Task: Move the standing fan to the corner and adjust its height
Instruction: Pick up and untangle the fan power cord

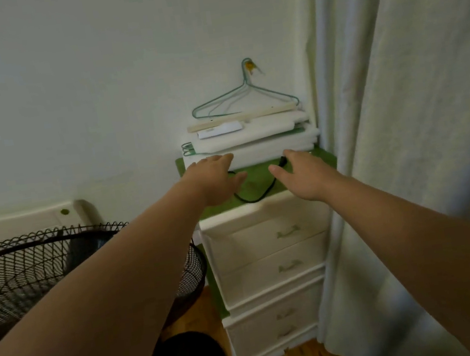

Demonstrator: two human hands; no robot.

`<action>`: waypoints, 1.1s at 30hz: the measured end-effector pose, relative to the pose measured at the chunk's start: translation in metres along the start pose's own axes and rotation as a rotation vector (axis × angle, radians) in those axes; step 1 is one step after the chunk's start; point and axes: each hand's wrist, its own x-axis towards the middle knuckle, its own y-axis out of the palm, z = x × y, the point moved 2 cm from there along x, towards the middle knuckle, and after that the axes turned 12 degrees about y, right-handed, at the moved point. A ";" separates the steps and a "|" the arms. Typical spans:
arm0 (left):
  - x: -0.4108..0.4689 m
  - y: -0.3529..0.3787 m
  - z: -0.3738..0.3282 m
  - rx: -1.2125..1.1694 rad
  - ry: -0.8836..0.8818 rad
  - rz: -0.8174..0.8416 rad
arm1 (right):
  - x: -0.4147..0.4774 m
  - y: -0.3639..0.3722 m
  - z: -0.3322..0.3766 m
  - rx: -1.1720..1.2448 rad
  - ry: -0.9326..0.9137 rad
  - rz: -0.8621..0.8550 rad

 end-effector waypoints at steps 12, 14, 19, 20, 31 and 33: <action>0.078 0.048 0.038 -0.052 -0.015 0.069 | 0.089 0.043 -0.008 0.014 0.015 0.063; 0.092 0.059 0.041 -0.064 -0.027 0.076 | 0.108 0.053 -0.012 0.035 0.005 0.085; 0.133 0.089 0.043 -0.090 -0.086 0.102 | 0.154 0.082 -0.027 0.049 -0.089 0.164; 0.138 0.096 0.043 -0.101 -0.099 0.101 | 0.159 0.089 -0.030 0.036 -0.093 0.173; 0.179 0.200 0.025 -0.161 -0.281 -0.003 | 0.215 0.165 -0.056 -0.052 -0.302 0.119; 0.188 0.202 0.033 -0.179 -0.294 -0.043 | 0.227 0.169 -0.051 -0.040 -0.324 0.111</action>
